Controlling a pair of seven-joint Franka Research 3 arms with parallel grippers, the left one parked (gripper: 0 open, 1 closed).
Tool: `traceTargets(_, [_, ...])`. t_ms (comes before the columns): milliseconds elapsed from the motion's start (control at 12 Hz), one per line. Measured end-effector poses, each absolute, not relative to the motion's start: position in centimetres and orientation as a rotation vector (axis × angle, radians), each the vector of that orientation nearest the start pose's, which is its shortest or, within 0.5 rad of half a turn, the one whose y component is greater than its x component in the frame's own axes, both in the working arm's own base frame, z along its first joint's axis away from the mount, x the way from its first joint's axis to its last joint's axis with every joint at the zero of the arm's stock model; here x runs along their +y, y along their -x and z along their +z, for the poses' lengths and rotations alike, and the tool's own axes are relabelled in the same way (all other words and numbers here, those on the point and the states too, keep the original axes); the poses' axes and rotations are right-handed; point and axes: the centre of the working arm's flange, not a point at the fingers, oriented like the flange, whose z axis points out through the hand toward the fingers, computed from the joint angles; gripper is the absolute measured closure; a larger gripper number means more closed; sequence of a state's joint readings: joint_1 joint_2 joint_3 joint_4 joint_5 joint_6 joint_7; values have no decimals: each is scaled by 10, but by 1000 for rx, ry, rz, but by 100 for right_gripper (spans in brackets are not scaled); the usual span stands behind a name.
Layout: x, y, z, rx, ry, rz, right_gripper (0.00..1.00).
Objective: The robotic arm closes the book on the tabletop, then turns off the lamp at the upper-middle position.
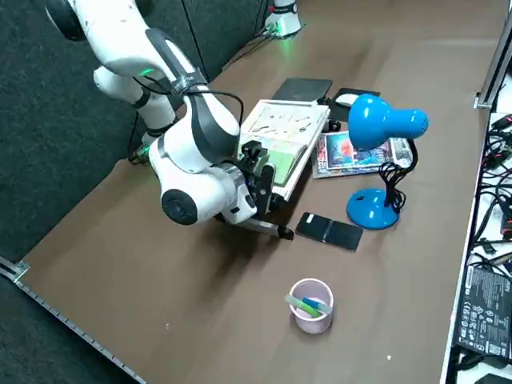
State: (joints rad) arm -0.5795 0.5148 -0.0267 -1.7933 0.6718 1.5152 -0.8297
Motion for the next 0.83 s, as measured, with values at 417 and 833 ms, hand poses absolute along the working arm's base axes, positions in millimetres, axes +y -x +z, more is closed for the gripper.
traceTargets(417, [-258, -511, 248, 31, 2137, 173, 0])
traceTargets(833, [-255, -512, 253, 22, 2120, 175, 0])
